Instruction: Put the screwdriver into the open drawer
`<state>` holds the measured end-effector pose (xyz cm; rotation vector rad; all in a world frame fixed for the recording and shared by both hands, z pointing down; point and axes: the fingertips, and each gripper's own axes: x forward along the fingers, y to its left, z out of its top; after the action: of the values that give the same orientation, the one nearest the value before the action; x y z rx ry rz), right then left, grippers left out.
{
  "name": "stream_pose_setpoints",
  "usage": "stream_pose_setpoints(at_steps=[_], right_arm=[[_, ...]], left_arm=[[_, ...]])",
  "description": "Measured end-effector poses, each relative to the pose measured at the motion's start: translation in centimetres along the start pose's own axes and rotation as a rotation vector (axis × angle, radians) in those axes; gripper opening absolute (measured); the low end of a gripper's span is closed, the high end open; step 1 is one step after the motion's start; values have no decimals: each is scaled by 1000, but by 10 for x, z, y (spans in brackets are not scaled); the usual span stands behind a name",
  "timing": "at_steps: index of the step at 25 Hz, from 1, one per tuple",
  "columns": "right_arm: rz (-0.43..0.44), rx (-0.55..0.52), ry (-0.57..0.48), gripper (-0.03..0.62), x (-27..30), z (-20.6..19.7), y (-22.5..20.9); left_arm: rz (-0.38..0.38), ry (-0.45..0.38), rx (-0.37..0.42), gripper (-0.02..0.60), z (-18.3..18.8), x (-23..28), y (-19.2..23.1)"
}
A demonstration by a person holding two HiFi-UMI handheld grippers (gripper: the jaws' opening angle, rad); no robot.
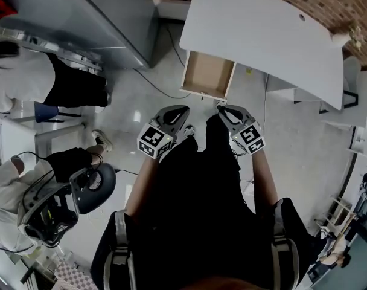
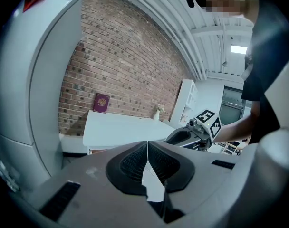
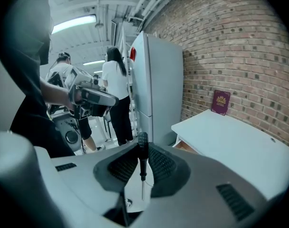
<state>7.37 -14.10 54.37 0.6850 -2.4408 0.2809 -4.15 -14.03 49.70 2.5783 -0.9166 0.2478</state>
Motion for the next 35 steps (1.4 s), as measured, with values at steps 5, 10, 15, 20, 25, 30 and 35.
stream_pose_setpoints(at_steps=[5,10,15,20,25,30,35], right_arm=[[38,-34,38,121,29,-3,-15],[104,-88,97,121,58,-15,-20],[175,-103,150,121,83,-35,-40],[233,-120,212,121,110,-62,-58],[270,-129,268,121,143,-91,-84],[302,-143,323,121,180,-127,-104],[331,-169,422,121,223,-184,-121]], left_arm=[[21,1,-30,17,-5,4,15],[57,11,-73,17,-22,7,28],[112,34,-150,17,-37,20,43],[151,62,-188,17,-50,29,54],[178,69,-213,17,-54,43,67],[211,83,-260,17,-69,54,69],[235,105,-295,17,-88,64,70]])
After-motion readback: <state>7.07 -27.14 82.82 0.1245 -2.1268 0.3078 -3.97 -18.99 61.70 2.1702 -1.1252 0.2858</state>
